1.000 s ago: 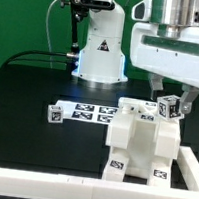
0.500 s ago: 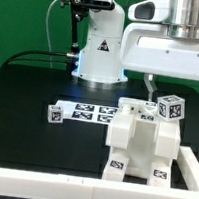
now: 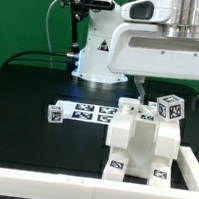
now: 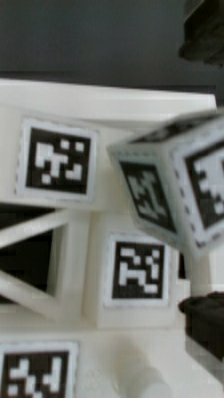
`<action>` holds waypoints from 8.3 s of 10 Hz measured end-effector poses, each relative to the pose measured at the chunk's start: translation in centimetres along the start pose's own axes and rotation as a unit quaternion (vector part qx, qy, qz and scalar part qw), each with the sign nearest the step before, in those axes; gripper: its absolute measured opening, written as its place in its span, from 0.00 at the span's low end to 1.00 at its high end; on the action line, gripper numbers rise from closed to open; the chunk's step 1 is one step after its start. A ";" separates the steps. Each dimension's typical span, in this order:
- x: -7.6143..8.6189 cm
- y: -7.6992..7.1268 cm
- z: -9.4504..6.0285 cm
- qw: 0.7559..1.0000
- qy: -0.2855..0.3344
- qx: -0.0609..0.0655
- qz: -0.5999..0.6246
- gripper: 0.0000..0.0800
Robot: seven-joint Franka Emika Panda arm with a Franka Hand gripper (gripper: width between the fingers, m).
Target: Assemble chair
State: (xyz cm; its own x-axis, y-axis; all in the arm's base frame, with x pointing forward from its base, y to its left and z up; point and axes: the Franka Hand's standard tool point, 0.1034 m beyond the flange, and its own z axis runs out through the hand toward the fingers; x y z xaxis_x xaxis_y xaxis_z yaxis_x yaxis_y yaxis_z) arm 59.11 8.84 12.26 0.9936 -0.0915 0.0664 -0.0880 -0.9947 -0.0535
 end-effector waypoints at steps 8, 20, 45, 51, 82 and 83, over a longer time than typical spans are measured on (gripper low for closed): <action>0.0 0.1 0.1 0.979 -0.001 0.001 0.203 0.35; -0.1 -0.3 0.2 0.856 -0.008 0.009 0.517 0.36; -0.4 -1.6 0.2 0.946 -0.022 -0.021 0.323 0.35; -0.3 -2.0 0.3 0.853 -0.027 -0.003 0.521 0.35; -0.2 -2.3 0.4 0.928 -0.008 0.007 0.373 0.75; -0.3 -2.3 0.4 0.958 -0.007 0.005 0.285 0.80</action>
Offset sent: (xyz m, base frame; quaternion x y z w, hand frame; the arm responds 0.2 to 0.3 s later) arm 0.0000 0.0000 0.0000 0.0000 0.0000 0.1938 0.9810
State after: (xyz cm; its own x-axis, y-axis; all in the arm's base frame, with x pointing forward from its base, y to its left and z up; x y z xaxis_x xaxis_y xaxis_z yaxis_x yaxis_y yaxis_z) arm 59.06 11.18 11.94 0.7845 -0.6200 0.0110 -0.6170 -0.7823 -0.0859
